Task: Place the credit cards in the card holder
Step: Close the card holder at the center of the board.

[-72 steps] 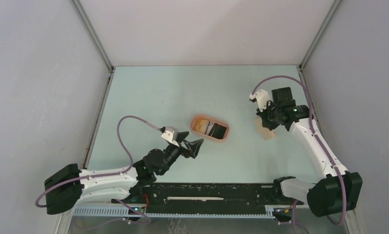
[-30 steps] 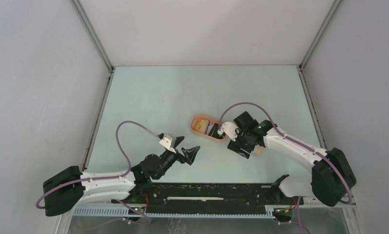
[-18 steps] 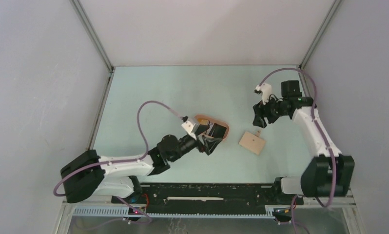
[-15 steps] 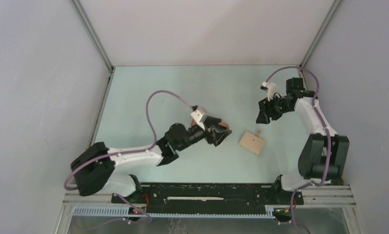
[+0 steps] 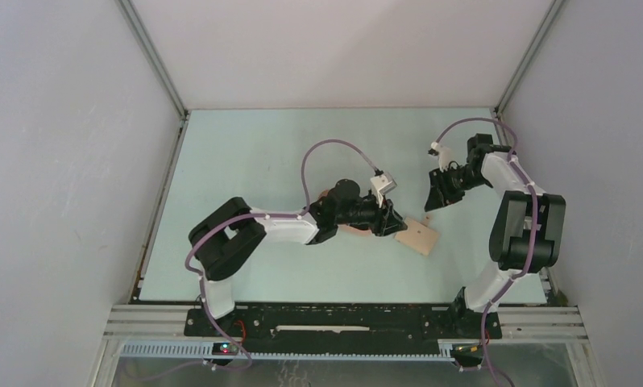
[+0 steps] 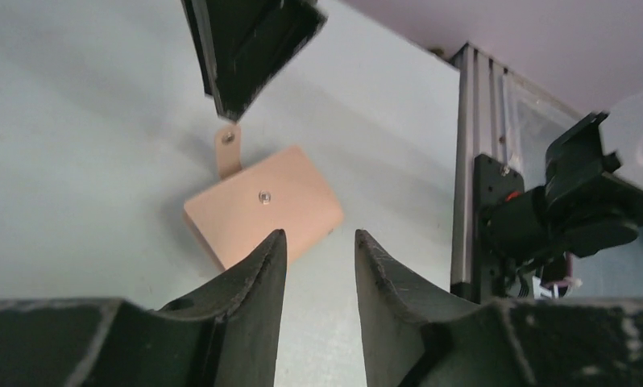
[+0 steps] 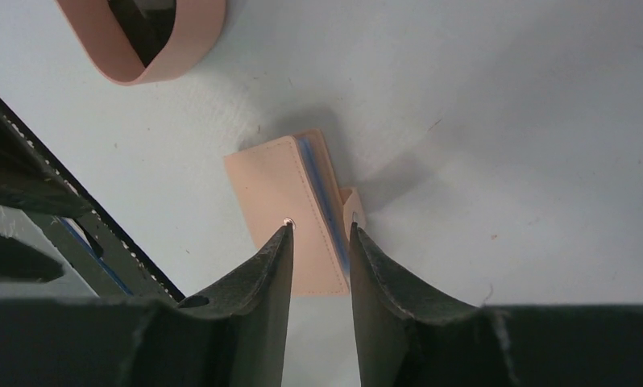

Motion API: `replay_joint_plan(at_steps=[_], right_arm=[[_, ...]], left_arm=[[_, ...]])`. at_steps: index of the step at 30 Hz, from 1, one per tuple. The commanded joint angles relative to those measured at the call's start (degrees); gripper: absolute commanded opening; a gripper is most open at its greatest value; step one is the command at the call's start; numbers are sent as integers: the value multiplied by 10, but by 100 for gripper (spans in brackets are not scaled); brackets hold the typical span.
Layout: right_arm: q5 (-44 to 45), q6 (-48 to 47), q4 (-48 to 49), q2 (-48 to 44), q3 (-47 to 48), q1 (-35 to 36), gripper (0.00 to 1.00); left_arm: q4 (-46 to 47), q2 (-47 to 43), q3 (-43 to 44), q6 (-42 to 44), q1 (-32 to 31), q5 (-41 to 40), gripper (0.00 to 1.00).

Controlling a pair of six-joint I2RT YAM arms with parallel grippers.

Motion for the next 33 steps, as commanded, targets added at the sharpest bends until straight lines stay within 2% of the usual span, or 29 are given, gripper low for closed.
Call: replay_joint_plan(at_steps=[1, 18, 29, 33], right_arm=[[21, -1, -4, 11, 19, 1, 39], [56, 11, 6, 36, 21, 18, 35], [56, 7, 3, 47, 21, 19, 28], [55, 5, -3, 52, 25, 21, 23]], left_arm=[[-5, 18, 31, -3, 1, 21, 40], [-6, 34, 16, 7, 1, 7, 38], [-5, 36, 14, 11, 1, 18, 39], [-5, 36, 14, 12, 2, 21, 38]])
